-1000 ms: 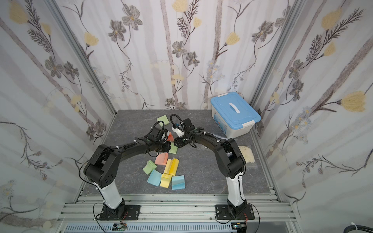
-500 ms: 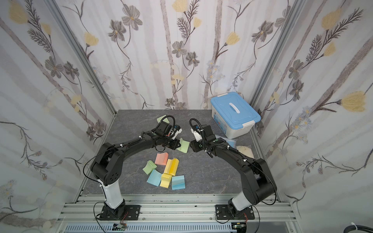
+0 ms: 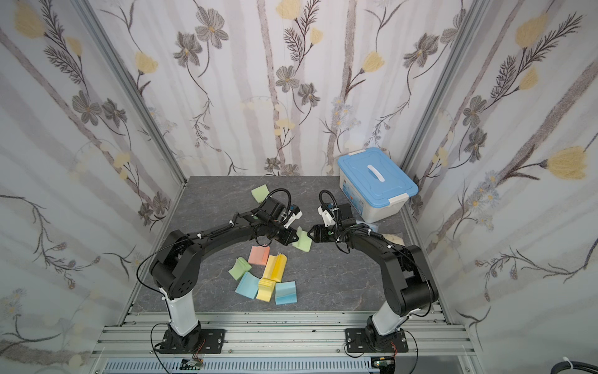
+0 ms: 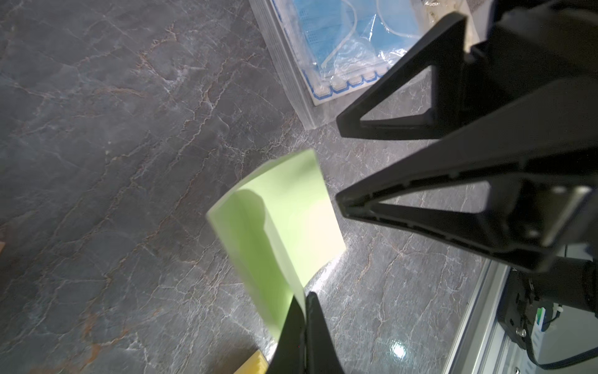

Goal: Tear off pages from different memo pads
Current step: Place the memo pad at the center of the board.

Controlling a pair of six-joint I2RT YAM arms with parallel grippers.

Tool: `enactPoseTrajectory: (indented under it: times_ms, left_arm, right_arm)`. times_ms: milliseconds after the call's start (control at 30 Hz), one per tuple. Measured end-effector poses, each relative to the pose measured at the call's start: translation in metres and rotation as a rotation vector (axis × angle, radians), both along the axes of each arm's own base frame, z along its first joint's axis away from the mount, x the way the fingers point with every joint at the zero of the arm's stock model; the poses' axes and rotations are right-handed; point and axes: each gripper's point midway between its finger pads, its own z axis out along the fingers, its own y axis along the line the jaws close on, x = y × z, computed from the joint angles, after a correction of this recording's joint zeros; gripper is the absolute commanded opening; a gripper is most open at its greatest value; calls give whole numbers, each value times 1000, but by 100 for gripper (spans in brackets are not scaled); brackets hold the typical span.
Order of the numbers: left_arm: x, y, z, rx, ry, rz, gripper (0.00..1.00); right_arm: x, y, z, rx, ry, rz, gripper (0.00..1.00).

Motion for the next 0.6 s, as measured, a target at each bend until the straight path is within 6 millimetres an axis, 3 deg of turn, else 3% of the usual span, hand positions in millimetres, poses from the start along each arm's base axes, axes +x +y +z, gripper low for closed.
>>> enactPoseTrajectory:
  times_ms: [300, 600]
  left_arm:
    - [-8, 3, 27, 0, -72, -34, 0]
    - [-19, 11, 35, 52, -117, -83, 0]
  right_arm:
    - [-11, 21, 11, 100, -9, 154, 68]
    - [-12, 25, 20, 84, -79, 253, 67]
